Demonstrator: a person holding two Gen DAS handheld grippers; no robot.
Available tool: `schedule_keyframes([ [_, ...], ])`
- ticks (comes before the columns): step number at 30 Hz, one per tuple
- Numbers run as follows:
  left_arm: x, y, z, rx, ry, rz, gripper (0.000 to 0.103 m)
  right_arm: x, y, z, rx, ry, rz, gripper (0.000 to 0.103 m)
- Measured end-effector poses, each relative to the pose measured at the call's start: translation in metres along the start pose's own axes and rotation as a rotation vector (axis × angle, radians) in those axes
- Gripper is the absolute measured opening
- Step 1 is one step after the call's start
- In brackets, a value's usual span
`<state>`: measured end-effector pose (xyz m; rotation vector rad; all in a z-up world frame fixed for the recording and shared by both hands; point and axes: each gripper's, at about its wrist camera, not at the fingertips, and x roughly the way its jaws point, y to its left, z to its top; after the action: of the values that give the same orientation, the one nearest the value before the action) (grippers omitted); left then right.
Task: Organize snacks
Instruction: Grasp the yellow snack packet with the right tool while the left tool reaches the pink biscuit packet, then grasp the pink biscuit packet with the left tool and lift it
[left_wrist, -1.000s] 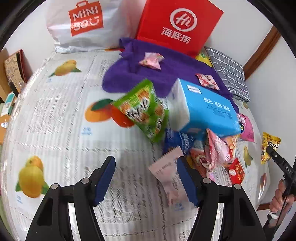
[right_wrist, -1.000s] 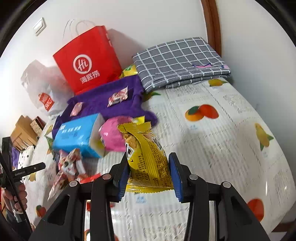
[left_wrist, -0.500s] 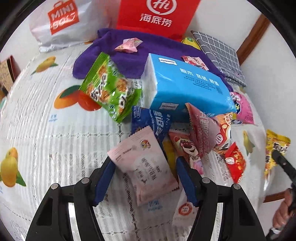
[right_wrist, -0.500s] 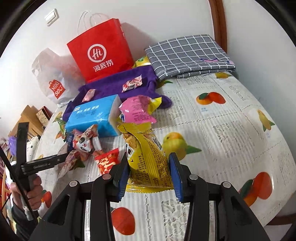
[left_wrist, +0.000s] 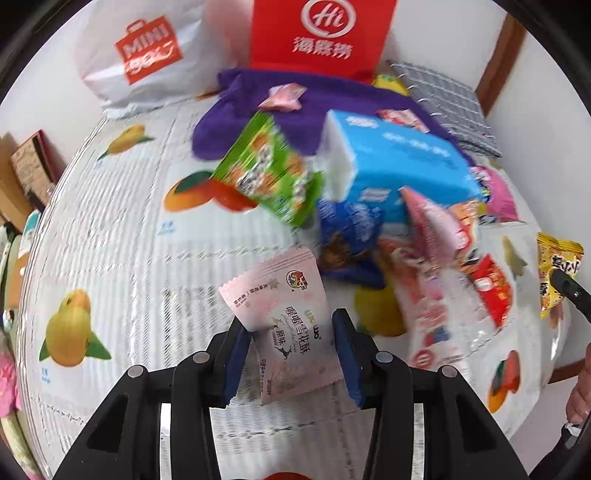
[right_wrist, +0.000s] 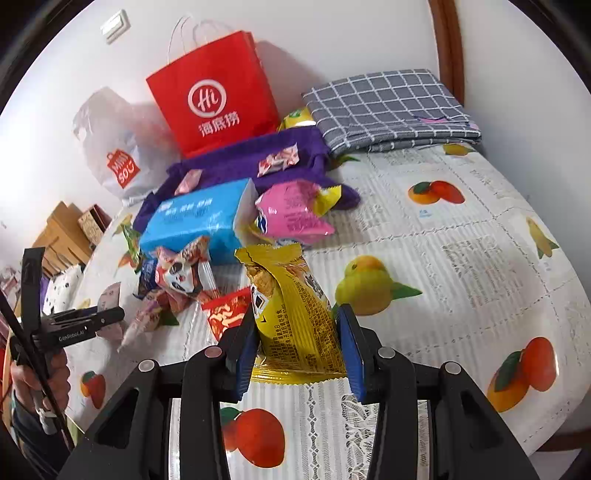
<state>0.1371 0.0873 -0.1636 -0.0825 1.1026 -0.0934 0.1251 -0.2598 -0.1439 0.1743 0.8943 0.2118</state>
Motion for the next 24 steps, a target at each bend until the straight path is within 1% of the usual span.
schedule_keyframes([
  [2,0.005,0.003,-0.003,-0.01,-0.003,0.004,0.045,0.007,0.0,-0.003,-0.001,0.016,-0.001,0.041],
  [3,0.005,0.003,-0.004,-0.013,-0.012,-0.003,0.051,0.008,0.0,-0.003,-0.001,0.02,-0.001,0.041],
  [4,0.004,0.002,-0.006,-0.016,-0.021,-0.003,0.06,0.01,0.0,-0.005,0.0,0.025,-0.002,0.041],
  [6,0.004,0.0,-0.008,-0.024,-0.031,0.02,0.068,0.013,-0.002,-0.006,0.0,0.028,-0.007,0.041],
  [8,0.006,-0.002,-0.012,-0.03,-0.048,0.038,0.069,0.016,-0.004,-0.008,-0.001,0.031,-0.019,0.041],
  [11,0.008,-0.006,-0.015,-0.02,-0.081,0.077,0.069,0.025,-0.007,-0.01,0.001,0.043,-0.033,0.041],
  [12,0.009,-0.008,-0.017,-0.007,-0.087,0.098,0.062,0.028,-0.008,-0.01,0.003,0.051,-0.025,0.041],
  [13,0.007,-0.01,-0.018,0.007,-0.099,0.123,0.047,0.031,-0.01,-0.011,0.004,0.059,-0.022,0.041],
  [14,0.005,-0.009,-0.019,0.01,-0.106,0.116,0.043,0.035,-0.011,-0.012,0.004,0.066,-0.026,0.041],
  [15,0.003,-0.008,-0.019,0.009,-0.103,0.108,0.041,0.037,-0.012,-0.014,0.005,0.068,-0.025,0.041],
  [17,0.001,-0.005,-0.02,0.009,-0.102,0.114,0.041,0.037,-0.014,-0.015,0.011,0.062,-0.013,0.042],
  [19,0.001,-0.004,-0.022,0.017,-0.104,0.121,0.043,0.037,-0.015,-0.016,0.008,0.062,-0.01,0.042],
  [22,0.003,-0.003,-0.022,0.011,-0.115,0.114,0.045,0.037,-0.015,-0.017,-0.003,0.061,-0.013,0.042],
  [23,0.004,-0.002,-0.022,0.003,-0.121,0.109,0.045,0.037,-0.014,-0.017,-0.004,0.06,-0.015,0.042],
  [24,0.004,-0.001,-0.022,-0.002,-0.125,0.104,0.043,0.038,-0.014,-0.017,-0.006,0.059,-0.016,0.042],
])
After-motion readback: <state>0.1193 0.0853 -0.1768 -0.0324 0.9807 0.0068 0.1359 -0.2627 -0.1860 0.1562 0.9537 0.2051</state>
